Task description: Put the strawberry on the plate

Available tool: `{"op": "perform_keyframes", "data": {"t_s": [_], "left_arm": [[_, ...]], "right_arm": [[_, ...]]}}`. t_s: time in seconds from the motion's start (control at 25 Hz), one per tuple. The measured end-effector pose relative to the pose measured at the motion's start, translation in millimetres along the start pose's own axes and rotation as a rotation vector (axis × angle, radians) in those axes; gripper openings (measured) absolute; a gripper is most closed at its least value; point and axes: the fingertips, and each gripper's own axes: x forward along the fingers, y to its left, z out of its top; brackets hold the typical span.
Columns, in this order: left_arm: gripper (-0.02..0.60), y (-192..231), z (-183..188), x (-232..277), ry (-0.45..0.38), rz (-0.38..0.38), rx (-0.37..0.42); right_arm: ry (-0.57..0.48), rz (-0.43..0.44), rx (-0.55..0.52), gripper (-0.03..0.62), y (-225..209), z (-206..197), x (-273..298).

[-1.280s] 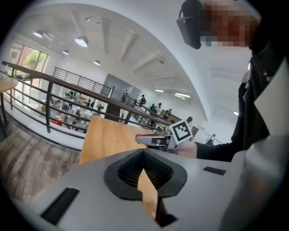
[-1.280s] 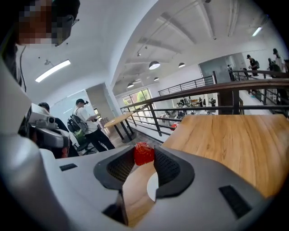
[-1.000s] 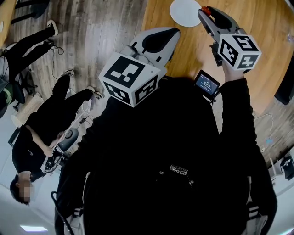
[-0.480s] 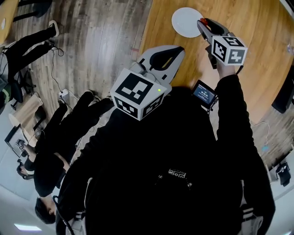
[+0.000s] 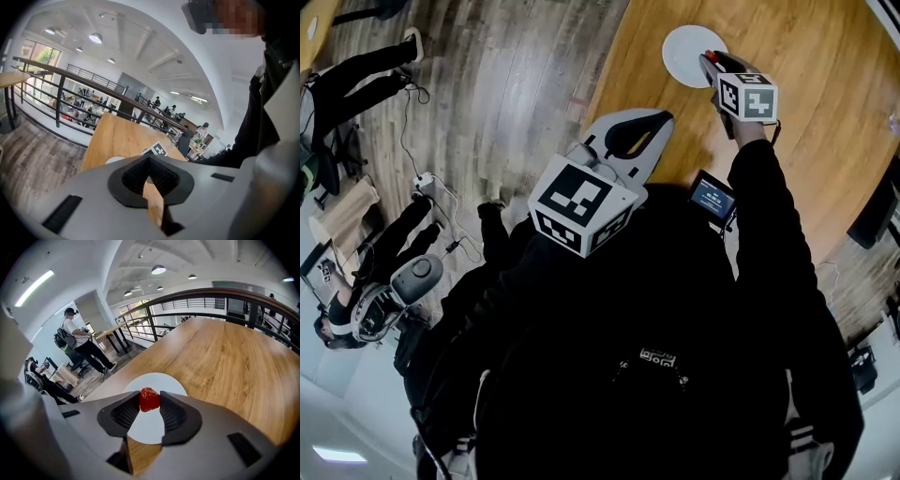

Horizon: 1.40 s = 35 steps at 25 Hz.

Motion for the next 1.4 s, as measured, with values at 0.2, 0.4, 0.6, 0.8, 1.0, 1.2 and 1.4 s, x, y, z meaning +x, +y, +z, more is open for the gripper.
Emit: {"op": "perform_keyframes", "data": {"t_s": [0.2, 0.4, 0.6, 0.8, 1.0, 1.2, 1.4], "left_arm": [[0.005, -0.3, -4.2, -5.6, -0.012, 0.017, -0.009], [0.005, -0.9, -7.2, -9.7, -0.014, 0.024, -0.013], [0.005, -0.8, -9.9, -13.3, -0.017, 0.022, -0.028], [0.005, -4.4, -7.1, -14.6, -0.033, 0.008, -0.032], [0.005, -4.9, -9.0, -16.2, -0.026, 0.006, -0.038], [0.005, 3.3, -13.1, -17.9, -0.033, 0.024, -0.052], [0.005, 4.1, -14.0, -22.2, -0.035, 0.034, -0.062]], "right_arm": [[0.052, 0.0, -0.022, 0.144, -0.5, -16.0, 14.4], [0.085, -0.017, -0.045, 0.144, -4.1, -28.7, 20.0], [0.104, -0.024, -0.061, 0.144, -3.9, -28.9, 19.0], [0.125, -0.011, -0.081, 0.146, -2.2, -33.3, 21.5], [0.129, -0.023, -0.083, 0.145, -0.5, -26.9, 16.4], [0.134, 0.009, -0.094, 0.144, 0.7, -32.6, 25.2], [0.134, -0.013, -0.085, 0.145, -3.5, -26.8, 17.7]]}}
